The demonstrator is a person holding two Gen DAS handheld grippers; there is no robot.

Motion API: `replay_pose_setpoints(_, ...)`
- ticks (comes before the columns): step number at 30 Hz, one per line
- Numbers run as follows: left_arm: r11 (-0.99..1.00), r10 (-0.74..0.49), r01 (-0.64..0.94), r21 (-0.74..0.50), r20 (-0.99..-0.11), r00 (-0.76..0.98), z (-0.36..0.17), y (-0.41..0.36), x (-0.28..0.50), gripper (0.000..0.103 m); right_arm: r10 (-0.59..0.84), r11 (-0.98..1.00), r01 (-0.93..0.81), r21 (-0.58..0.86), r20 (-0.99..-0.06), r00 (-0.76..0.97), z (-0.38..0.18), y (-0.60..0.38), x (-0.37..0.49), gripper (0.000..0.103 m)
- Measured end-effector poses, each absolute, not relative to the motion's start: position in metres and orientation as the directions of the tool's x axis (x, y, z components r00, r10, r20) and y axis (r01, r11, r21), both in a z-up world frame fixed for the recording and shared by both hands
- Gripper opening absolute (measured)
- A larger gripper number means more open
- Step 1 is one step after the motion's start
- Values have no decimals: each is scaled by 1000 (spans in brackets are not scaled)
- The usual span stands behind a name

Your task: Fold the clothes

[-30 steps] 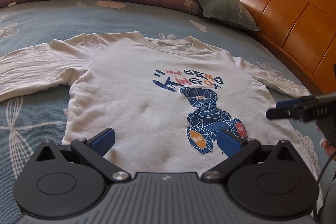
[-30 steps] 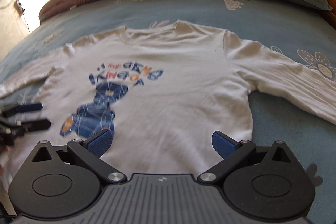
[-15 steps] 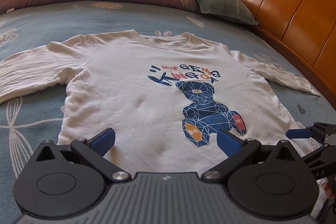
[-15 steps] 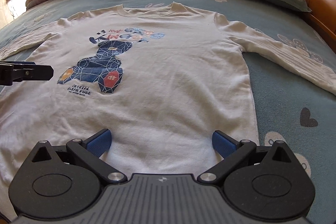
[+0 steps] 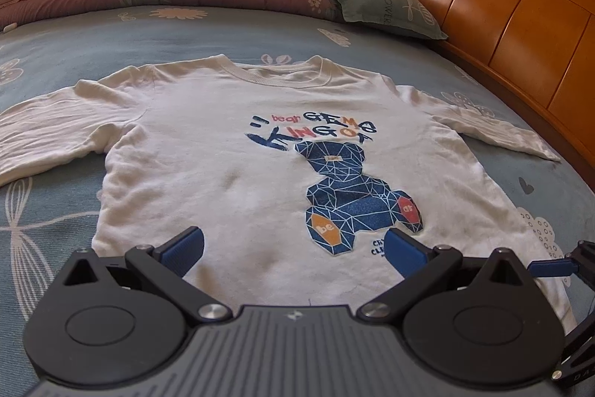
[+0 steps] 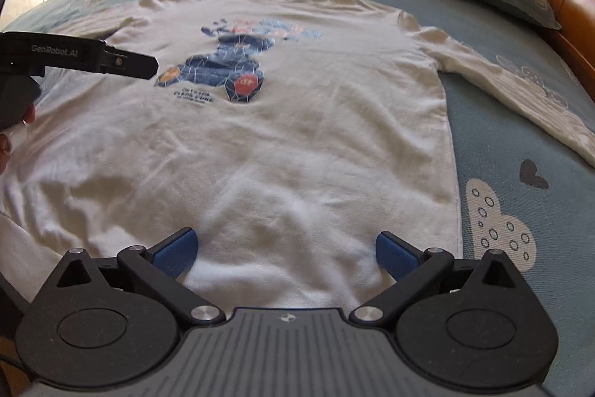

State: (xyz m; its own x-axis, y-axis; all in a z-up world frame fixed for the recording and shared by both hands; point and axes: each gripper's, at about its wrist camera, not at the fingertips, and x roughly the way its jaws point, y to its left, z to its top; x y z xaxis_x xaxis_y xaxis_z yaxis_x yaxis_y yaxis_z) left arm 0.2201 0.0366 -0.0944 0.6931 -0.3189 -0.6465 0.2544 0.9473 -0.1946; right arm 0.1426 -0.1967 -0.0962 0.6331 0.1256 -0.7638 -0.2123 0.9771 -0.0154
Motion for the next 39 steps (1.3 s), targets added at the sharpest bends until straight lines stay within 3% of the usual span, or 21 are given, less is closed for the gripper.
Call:
replay_pose_setpoints(6,952,-294,269,-143,-666,686,-101,26,217,102,97,986,-168,-22,-737,669,-96,-195,132,103)
replay_pose_setpoints(10,953,-283,281,-115,-669,687,-102,22,216,102,180,962,-273,-14,-717,673,-89,-185,113,103)
replay_pose_setpoints(15,952,-269,295,-79,-672,690,-104,17,215,102,185,965,-263,10,-735,652,-98,-187,106,103)
replay_pose_setpoints(39,952,-263,299,-69,-686,679,-103,15,213,102,181,973,-232,22,-698,693,-104,-185,91,103)
